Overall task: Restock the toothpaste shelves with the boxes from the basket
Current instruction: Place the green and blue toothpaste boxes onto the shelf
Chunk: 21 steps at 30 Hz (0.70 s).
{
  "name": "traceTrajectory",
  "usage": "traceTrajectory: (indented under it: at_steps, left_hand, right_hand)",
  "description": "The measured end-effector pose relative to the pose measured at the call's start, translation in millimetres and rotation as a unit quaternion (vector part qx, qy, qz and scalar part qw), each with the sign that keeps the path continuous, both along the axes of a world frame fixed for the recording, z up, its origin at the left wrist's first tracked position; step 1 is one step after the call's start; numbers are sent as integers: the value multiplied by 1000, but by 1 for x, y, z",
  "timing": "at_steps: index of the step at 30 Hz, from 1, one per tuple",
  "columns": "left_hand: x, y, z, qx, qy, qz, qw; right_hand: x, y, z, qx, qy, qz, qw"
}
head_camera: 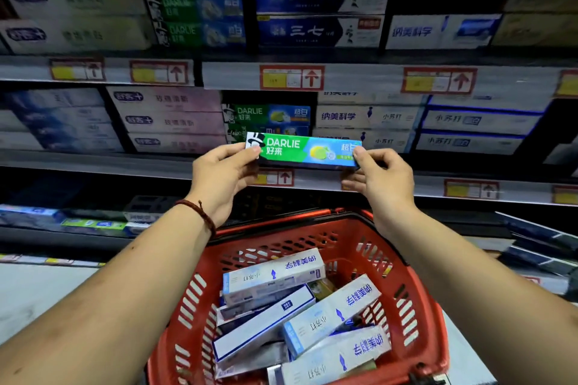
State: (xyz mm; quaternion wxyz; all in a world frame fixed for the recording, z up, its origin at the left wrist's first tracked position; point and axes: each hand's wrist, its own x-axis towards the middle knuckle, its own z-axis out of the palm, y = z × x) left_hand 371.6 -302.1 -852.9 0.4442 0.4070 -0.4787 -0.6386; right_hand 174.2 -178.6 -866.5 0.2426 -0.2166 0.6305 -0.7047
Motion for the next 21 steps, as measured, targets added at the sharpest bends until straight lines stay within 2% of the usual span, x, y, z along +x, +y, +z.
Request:
traceTrajectory:
  at_steps: [2, 5, 8, 14, 21]
  left_hand:
    - [0, -5, -1, -26, -4, 43, 999]
    - [1, -15, -12, -80, -47, 87, 992]
    - [3, -21, -11, -109, -79, 102, 986]
    - [-1, -51, -4, -159, -74, 112, 978]
    - [-15, -82, -3, -180, -70, 160, 968]
  right_hand:
    - [4, -9, 7, 11, 52, -22, 998]
    - [5, -28, 9, 0, 79, -20, 997]
    - [15, -41, 19, -1, 115, -27, 993]
    - [15, -66, 25, 19, 200, -12, 979]
    - [12, -91, 33, 24, 204, -1, 979]
